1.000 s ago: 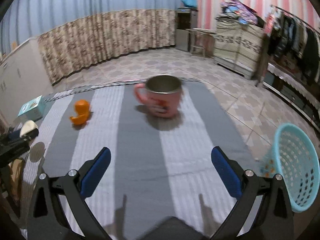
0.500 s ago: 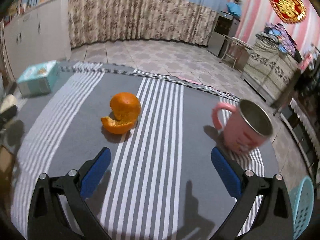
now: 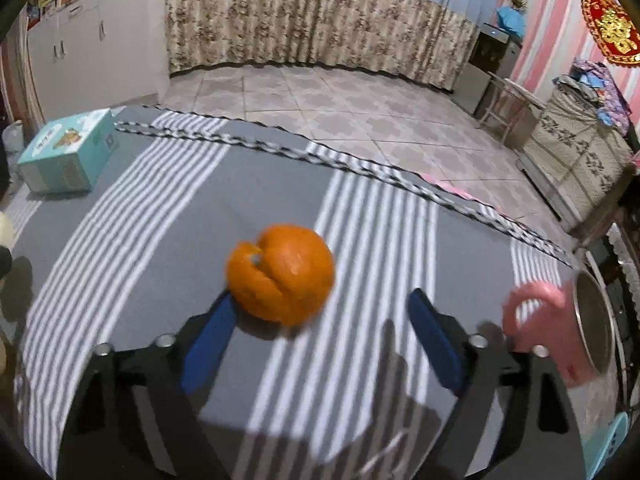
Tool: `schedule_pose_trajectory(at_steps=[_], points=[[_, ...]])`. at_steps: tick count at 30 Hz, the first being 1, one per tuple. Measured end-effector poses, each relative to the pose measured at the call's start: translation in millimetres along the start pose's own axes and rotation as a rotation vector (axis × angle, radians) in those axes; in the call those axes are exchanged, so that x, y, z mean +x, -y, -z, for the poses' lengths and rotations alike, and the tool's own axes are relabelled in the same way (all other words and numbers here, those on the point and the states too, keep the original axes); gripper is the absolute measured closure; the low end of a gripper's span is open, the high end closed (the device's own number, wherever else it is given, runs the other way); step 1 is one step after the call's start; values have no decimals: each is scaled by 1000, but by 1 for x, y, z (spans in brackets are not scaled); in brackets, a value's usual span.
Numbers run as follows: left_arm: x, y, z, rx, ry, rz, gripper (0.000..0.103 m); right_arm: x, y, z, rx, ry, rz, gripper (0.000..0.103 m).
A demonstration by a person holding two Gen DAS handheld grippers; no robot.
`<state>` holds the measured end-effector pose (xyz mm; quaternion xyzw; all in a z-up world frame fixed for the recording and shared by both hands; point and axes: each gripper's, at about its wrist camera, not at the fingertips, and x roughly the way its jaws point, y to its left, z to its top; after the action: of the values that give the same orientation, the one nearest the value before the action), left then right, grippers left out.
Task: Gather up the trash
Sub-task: 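Grasp the whole orange with the right tool while the left tool holds the lid, then carry the white lid and orange in both tools over the blue basket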
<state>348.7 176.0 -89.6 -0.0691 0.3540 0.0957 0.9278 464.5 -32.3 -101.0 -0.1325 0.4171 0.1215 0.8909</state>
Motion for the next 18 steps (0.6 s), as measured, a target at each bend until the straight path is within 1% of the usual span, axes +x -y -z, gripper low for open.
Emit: schedule_pose_trajectory(at_steps=[1, 3, 4, 5, 6, 9, 12, 14, 18], points=[[0, 0, 0, 1, 1, -1, 42, 1, 0, -1, 6, -3, -25, 31], [0, -1, 0, -2, 3, 1, 42, 3, -1, -3, 19, -7, -58, 44], [0, -1, 0, -5, 4, 2, 42, 3, -2, -1, 24, -7, -80, 48], [0, -2, 0, -8, 3, 4, 42, 1, -3, 0, 23, 0, -83, 53], [1, -3, 0, -11, 2, 5, 42, 0, -4, 1, 20, 8, -76, 56], [1, -4, 1, -16, 4, 6, 42, -6, -2, 4, 37, 31, -76, 58], [0, -2, 0, -9, 9, 4, 42, -26, 8, 7, 91, 77, -79, 59], [-2, 2, 0, 9, 19, -9, 42, -49, 19, 13, 134, 118, -90, 59], [-15, 13, -1, 40, 42, -16, 42, -85, 39, 26, 165, 169, -78, 59]])
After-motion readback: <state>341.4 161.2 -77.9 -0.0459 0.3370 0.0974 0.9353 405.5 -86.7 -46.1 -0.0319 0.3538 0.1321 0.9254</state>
